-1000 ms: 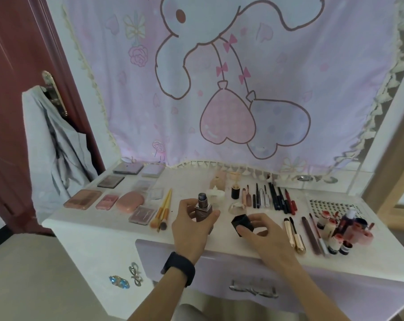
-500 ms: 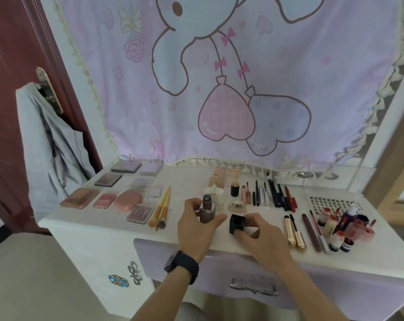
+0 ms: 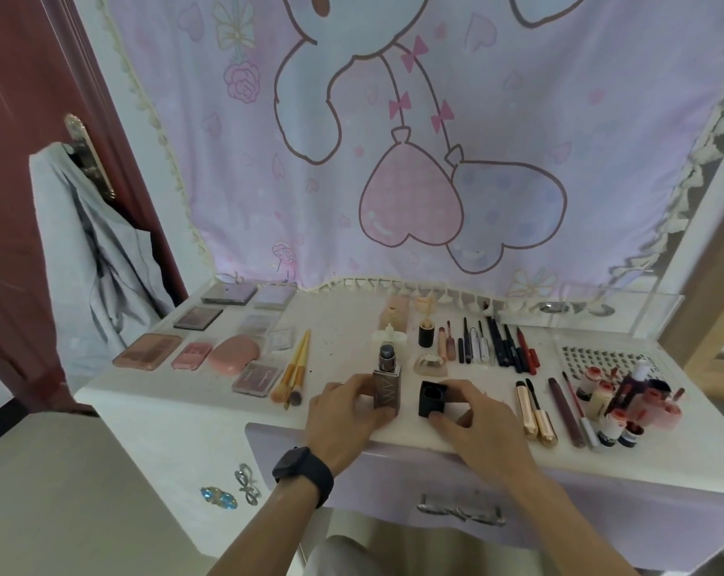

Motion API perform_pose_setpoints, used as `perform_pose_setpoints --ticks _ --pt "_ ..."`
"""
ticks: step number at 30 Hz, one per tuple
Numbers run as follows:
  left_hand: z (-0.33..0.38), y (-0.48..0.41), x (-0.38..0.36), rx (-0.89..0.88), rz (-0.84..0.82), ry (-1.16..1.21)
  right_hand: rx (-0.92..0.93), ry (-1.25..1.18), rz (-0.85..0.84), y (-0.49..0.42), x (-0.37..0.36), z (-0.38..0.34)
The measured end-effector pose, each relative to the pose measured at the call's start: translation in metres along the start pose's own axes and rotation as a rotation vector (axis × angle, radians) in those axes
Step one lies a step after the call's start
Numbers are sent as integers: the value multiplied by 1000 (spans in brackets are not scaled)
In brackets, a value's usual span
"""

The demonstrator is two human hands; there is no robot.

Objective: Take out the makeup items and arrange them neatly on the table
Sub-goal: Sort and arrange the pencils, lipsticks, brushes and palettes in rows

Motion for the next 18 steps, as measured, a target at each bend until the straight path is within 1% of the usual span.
perform_pose_setpoints --ticks 5,18 --pt "-1 -3 0 -27 -3 -26 -9 19 20 0 1 1" --pt "2 -2 3 -10 -22 -50 3 93 70 1 -4 -2"
Point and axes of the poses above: each hand's wrist, its own y-axis away from the middle knuckle, its own x-axis out of the back of the hand, z = x × y, the point moved 6 cm from there along -y, towards the middle knuckle, and after that the axes turned 10 degrees about -y, right-handed, at the moved point
